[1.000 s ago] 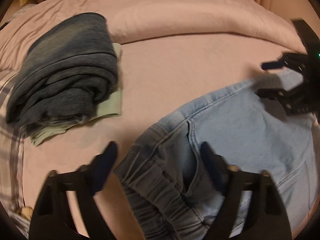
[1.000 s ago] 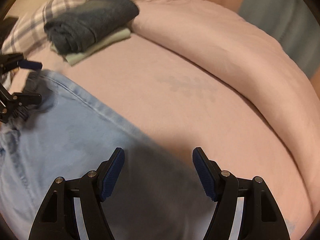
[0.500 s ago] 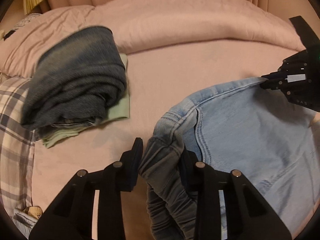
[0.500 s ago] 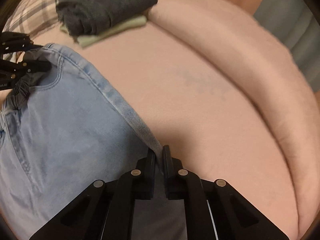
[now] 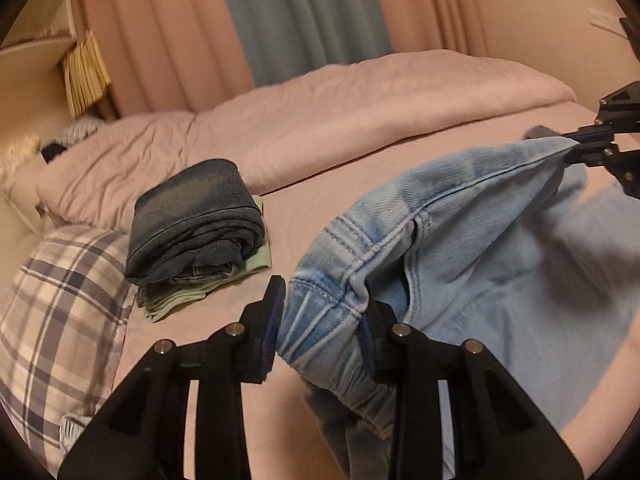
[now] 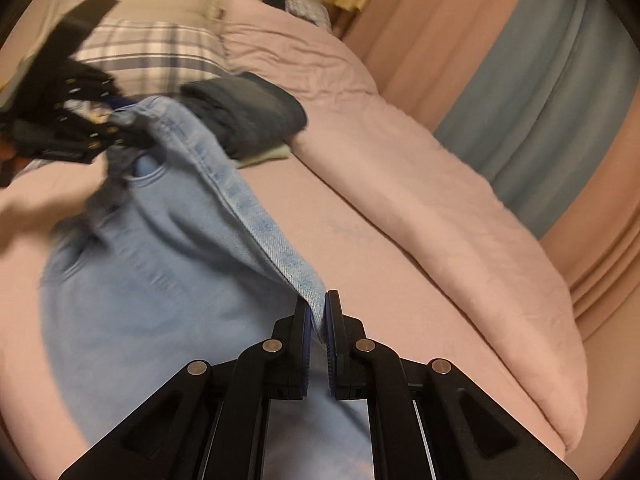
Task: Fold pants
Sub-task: 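Lift and fold one leg over the other with both grippers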
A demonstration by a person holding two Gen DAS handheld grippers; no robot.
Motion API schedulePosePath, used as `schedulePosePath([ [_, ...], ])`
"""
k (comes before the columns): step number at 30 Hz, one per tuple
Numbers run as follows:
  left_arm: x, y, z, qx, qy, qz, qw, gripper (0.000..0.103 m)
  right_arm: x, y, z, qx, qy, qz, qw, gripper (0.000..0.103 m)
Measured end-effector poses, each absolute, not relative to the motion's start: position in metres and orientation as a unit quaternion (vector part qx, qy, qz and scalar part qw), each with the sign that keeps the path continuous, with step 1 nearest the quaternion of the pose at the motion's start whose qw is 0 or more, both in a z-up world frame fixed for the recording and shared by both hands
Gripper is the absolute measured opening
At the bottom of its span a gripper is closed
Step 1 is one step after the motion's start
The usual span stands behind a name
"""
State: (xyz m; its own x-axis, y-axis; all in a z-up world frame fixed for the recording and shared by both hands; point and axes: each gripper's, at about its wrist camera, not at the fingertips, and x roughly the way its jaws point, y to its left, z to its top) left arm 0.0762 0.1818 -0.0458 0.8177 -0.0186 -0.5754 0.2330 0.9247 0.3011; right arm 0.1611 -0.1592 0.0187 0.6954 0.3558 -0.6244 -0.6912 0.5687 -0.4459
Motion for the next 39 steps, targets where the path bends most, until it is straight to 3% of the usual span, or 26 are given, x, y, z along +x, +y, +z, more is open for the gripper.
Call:
schedulePosePath([
  [6, 0.031, 0.173, -0.07, 0.219, 0.295, -0.071, 0.927, 0.039, 0.107, -0.158, -0.017, -0.373, 0.253, 0.332, 0.829, 0.006],
  [11, 0.063, 0.165, -0.088, 0.294, 0.305, -0.023, 0.905, 0.04, 0.113, -0.143, -0.056, -0.399, 0.298, 0.339, 0.798, 0.006],
  [17, 0.124, 0.183, -0.053, 0.233, 0.262, 0.038, 0.936, 0.04, 0.162, -0.122, -0.016, -0.381, 0.255, 0.283, 0.843, 0.006],
  [21, 0.119, 0.191, -0.068, 0.233, 0.255, 0.034, 0.938, 0.043, 0.165, -0.121, 0.002, -0.368, 0.233, 0.286, 0.853, 0.006],
  [27, 0.064, 0.2, -0.115, 0.27, 0.277, -0.012, 0.922, 0.05, 0.111, -0.113, -0.064, -0.439, 0.27, 0.355, 0.78, 0.006],
  [30, 0.046, 0.204, -0.133, 0.277, 0.297, -0.011, 0.914, 0.049, 0.1, -0.111, -0.088, -0.447, 0.29, 0.365, 0.763, 0.006],
  [36, 0.036, 0.222, -0.14, 0.211, 0.324, -0.016, 0.922, 0.042, 0.095, -0.108, -0.101, -0.45, 0.299, 0.366, 0.758, 0.006],
  [39, 0.029, 0.221, -0.124, 0.154, 0.323, -0.03, 0.933, 0.047, 0.092, -0.11, -0.095, -0.455, 0.291, 0.363, 0.759, 0.006],
])
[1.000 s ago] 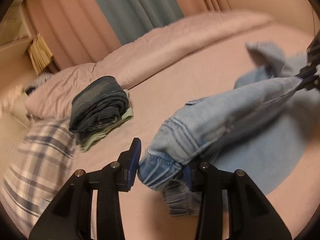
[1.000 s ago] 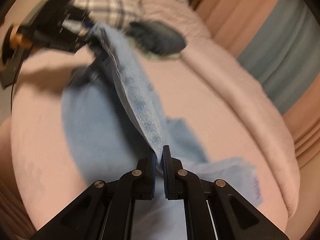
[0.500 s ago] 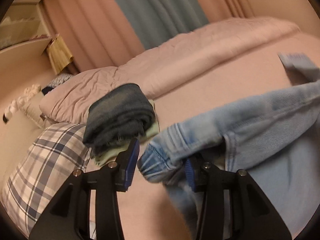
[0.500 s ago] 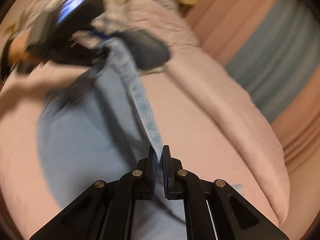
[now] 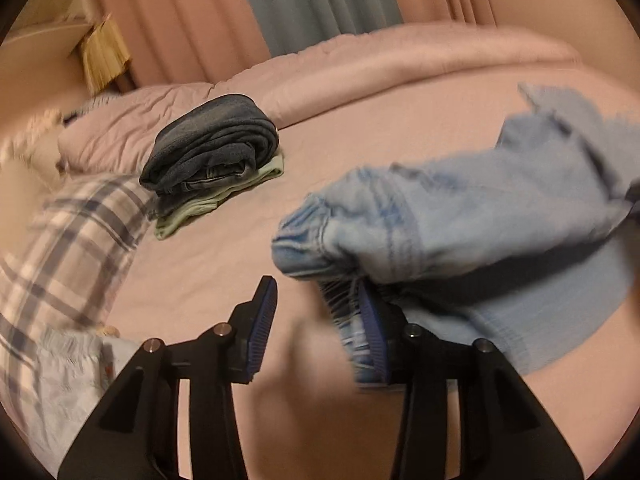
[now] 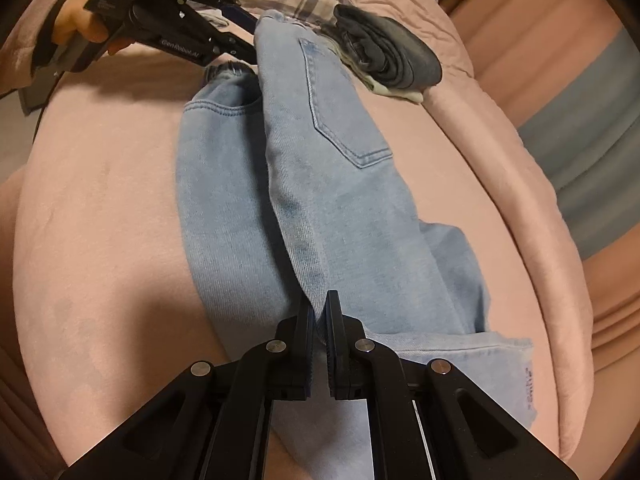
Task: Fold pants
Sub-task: 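Lift and fold one leg over the other with both grippers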
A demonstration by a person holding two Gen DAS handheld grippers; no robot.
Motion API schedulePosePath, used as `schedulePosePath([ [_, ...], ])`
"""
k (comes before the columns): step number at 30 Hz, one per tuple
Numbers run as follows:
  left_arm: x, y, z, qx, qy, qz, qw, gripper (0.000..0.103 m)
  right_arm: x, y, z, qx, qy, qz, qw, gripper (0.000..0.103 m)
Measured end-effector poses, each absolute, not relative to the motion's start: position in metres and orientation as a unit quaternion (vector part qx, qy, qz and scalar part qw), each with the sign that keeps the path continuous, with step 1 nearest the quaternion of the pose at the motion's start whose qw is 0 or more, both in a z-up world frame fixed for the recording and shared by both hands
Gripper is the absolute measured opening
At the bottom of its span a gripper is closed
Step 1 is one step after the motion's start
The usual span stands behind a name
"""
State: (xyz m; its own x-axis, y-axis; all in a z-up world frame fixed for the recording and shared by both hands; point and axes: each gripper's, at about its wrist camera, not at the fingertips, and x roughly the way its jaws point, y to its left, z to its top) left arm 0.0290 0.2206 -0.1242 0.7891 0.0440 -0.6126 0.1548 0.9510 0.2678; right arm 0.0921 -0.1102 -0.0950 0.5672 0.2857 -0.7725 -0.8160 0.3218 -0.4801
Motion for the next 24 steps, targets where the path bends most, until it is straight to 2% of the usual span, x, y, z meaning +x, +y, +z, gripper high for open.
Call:
schedulePosePath([
  [1, 0.025, 0.227, -0.12, 0.097, 0.331, -0.041, 0.938, 0.055, 0.087, -0.112, -0.092, -0.455, 0.29, 0.361, 0.761, 0.006],
  [2, 0.021, 0.237, -0.115, 0.033, 0.34, -0.047, 0.939, 0.077, 0.079, -0.114, -0.091, -0.453, 0.29, 0.36, 0.762, 0.006],
  [3, 0.015, 0.244, -0.114, -0.015, 0.34, -0.047, 0.939, 0.089, 0.076, -0.115, -0.091, -0.453, 0.289, 0.358, 0.764, 0.006],
  [5, 0.005, 0.256, -0.114, -0.097, 0.335, -0.057, 0.936, 0.088, 0.073, -0.113, -0.092, -0.446, 0.29, 0.357, 0.768, 0.006],
  [8, 0.003, 0.258, -0.113, -0.168, 0.344, -0.061, 0.922, 0.087, 0.075, -0.113, -0.096, -0.435, 0.297, 0.356, 0.772, 0.006],
  [13, 0.029, 0.253, -0.114, -0.323, 0.35, -0.116, 0.872, 0.085, 0.077, -0.118, -0.093, -0.409, 0.303, 0.352, 0.785, 0.006],
  [14, 0.037, 0.253, -0.115, -0.344, 0.353, -0.116, 0.862, 0.078, 0.077, -0.119, -0.093, -0.403, 0.305, 0.351, 0.788, 0.006],
  [16, 0.051, 0.253, -0.117, -0.374, 0.363, -0.091, 0.849, 0.059, 0.078, -0.119, -0.093, -0.4, 0.304, 0.35, 0.79, 0.006],
  [17, 0.055, 0.253, -0.117, -0.377, 0.369, -0.073, 0.846, 0.033, 0.078, -0.119, -0.093, -0.402, 0.303, 0.349, 0.791, 0.006],
  [18, 0.058, 0.251, -0.118, -0.385, 0.376, -0.064, 0.84, 0.027, 0.078, -0.119, -0.093, -0.406, 0.298, 0.347, 0.791, 0.006],
  [24, 0.021, 0.24, -0.112, -0.386, 0.356, -0.055, 0.849, 0.02, 0.072, -0.126, -0.081, -0.404, 0.283, 0.341, 0.8, 0.006],
])
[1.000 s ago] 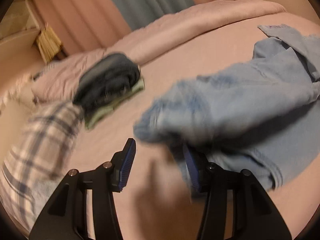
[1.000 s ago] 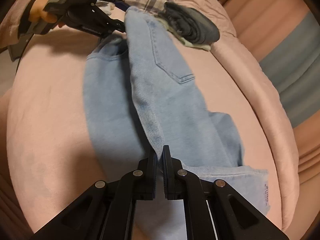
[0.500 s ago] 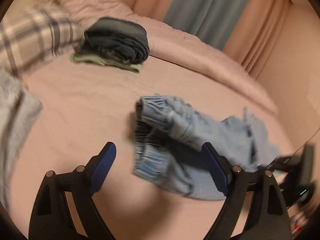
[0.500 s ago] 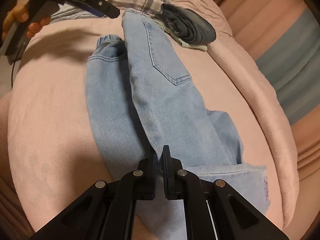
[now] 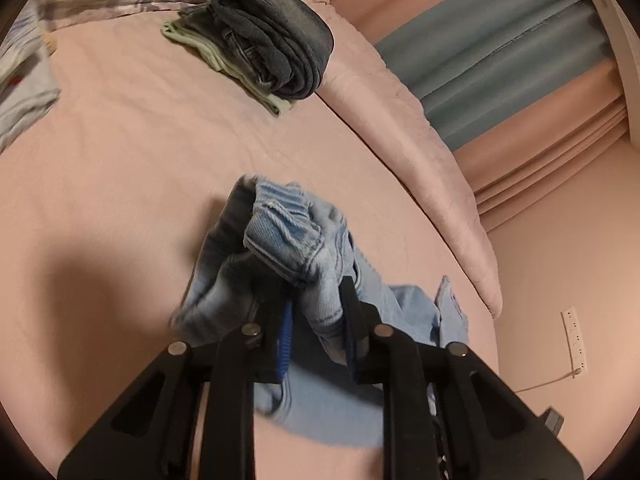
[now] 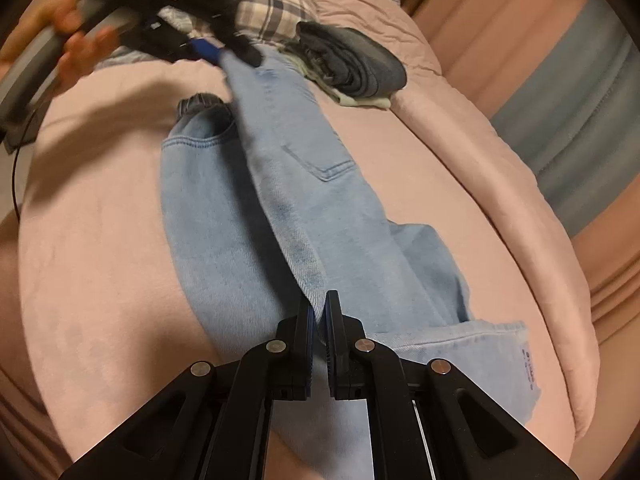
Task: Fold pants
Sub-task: 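Lift and fold one leg over the other with both grippers, then open both grippers and lay the folded jeans flat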
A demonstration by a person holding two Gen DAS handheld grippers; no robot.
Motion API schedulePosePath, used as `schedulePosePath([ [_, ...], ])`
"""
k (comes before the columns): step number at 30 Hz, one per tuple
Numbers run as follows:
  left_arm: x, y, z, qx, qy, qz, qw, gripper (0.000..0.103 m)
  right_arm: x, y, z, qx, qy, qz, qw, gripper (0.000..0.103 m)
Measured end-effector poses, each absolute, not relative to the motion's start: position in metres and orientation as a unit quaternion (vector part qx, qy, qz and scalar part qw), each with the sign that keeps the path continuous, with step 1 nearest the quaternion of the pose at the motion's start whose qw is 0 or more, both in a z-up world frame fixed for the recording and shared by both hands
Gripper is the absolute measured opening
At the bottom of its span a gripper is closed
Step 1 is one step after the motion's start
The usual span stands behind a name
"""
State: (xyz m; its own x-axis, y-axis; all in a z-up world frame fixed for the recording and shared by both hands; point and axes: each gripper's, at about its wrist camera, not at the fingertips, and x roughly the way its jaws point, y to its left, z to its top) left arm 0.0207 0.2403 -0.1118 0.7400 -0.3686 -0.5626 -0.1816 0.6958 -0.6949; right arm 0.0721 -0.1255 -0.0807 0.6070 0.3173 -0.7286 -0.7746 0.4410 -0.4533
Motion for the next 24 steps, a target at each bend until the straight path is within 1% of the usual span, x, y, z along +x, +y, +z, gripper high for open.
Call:
schedulePosePath([
  [2, 0.011, 0.236, -0.119, -0.374, 0.372, -0.054, 0.848, 0.017, 0.065, -0.13, -0.081, -0.409, 0.282, 0.344, 0.797, 0.006],
  [5, 0.008, 0.234, -0.144, -0.357, 0.409, -0.041, 0.839, 0.017, 0.053, -0.133, -0.098, -0.434, 0.288, 0.348, 0.78, 0.006],
  [7, 0.007, 0.234, -0.157, -0.361, 0.418, -0.04, 0.833, 0.017, 0.05, -0.132, -0.111, -0.447, 0.295, 0.346, 0.77, 0.006],
  [10, 0.009, 0.233, -0.154, -0.354, 0.417, -0.038, 0.836, 0.017, 0.05, -0.128, -0.122, -0.455, 0.296, 0.339, 0.768, 0.006],
  [14, 0.008, 0.236, -0.147, -0.342, 0.432, -0.041, 0.834, 0.019, 0.056, -0.13, -0.113, -0.432, 0.313, 0.343, 0.773, 0.006],
  [15, 0.006, 0.238, -0.146, -0.339, 0.434, -0.038, 0.834, 0.027, 0.057, -0.133, -0.109, -0.42, 0.32, 0.346, 0.776, 0.006],
  [16, 0.004, 0.238, -0.14, -0.321, 0.436, -0.017, 0.84, 0.039, 0.06, -0.136, -0.104, -0.404, 0.327, 0.35, 0.779, 0.007],
  [17, 0.0, 0.236, -0.137, -0.302, 0.435, -0.001, 0.848, 0.064, 0.063, -0.143, -0.095, -0.374, 0.336, 0.357, 0.787, 0.007],
  [18, -0.006, 0.235, -0.131, -0.288, 0.427, 0.008, 0.857, 0.072, 0.067, -0.148, -0.088, -0.348, 0.345, 0.362, 0.793, 0.008],
  [21, -0.013, 0.226, -0.114, -0.251, 0.411, 0.012, 0.876, 0.072, 0.082, -0.164, -0.072, -0.27, 0.367, 0.376, 0.807, 0.008],
  [24, -0.007, 0.2, -0.099, -0.214, 0.399, -0.02, 0.891, 0.072, 0.103, -0.17, -0.069, -0.204, 0.392, 0.372, 0.816, 0.008],
])
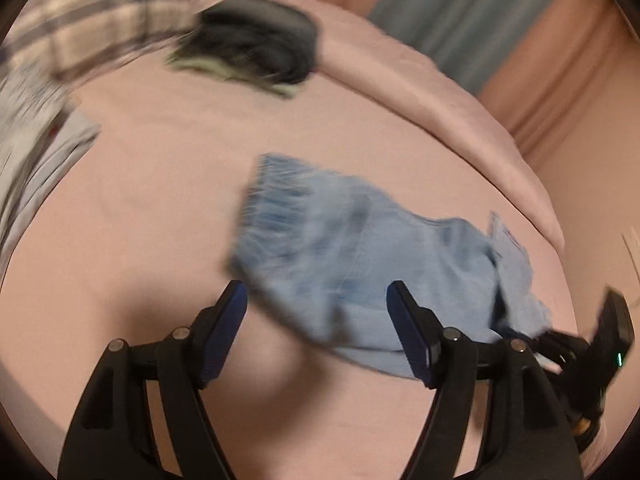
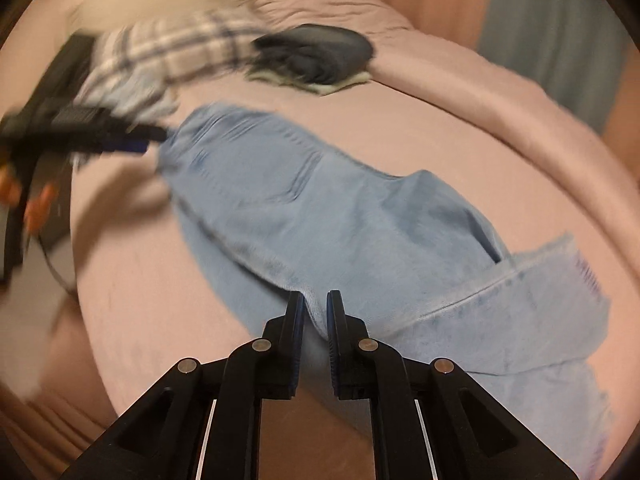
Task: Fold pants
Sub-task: 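Open both grippers and lay the folded jeans flat, then grasp the labelled leg hem with the right gripper and lift it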
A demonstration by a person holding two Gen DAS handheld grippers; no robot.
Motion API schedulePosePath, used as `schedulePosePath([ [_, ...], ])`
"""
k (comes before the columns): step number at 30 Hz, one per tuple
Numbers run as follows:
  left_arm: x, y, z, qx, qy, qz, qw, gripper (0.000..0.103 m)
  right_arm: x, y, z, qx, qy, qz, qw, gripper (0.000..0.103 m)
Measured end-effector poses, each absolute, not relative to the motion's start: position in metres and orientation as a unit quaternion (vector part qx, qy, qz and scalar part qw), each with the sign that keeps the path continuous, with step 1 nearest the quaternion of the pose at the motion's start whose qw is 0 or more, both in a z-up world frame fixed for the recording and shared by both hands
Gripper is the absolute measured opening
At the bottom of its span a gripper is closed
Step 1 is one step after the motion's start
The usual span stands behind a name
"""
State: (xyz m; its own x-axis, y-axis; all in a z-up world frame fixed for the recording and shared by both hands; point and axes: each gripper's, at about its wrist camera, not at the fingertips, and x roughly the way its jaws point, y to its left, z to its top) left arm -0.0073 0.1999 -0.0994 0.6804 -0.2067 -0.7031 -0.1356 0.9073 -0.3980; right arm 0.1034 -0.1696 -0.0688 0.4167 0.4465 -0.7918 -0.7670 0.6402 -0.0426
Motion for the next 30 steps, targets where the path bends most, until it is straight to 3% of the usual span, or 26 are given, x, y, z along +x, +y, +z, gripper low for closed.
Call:
schedulePosePath([
  [2, 0.001, 0.179, -0.094, -0.201, 0.397, -0.049, 0.894, 0.072, 0.11, -0.169, -0.07, -0.168, 0.413, 0.375, 0.813, 0.009],
  [4, 0.01, 0.157, -0.091, -0.19, 0.394, -0.08, 0.895, 0.072, 0.108, -0.167, -0.07, -0.152, 0.429, 0.392, 0.799, 0.015],
  [8, 0.034, 0.121, -0.101, -0.178, 0.409, -0.124, 0.886, 0.072, 0.102, -0.171, -0.093, -0.17, 0.475, 0.389, 0.771, 0.016],
  [12, 0.056, 0.085, -0.131, -0.152, 0.45, -0.14, 0.869, 0.072, 0.108, -0.197, -0.096, -0.097, 0.504, 0.408, 0.755, 0.016],
  [14, 0.059, 0.066, -0.149, -0.108, 0.473, -0.135, 0.864, 0.072, 0.114, -0.214, -0.088, -0.06, 0.505, 0.404, 0.76, 0.021],
  [16, 0.055, 0.05, -0.159, -0.04, 0.468, -0.126, 0.874, 0.074, 0.125, -0.235, -0.078, -0.02, 0.502, 0.395, 0.77, 0.036],
  [18, 0.051, 0.04, -0.162, 0.005, 0.459, -0.127, 0.879, 0.077, 0.142, -0.262, -0.069, 0.028, 0.496, 0.369, 0.786, 0.044],
  [30, 0.041, -0.002, -0.139, -0.007, 0.44, -0.201, 0.875, 0.076, 0.304, -0.322, -0.081, 0.121, 0.524, 0.112, 0.836, 0.044],
])
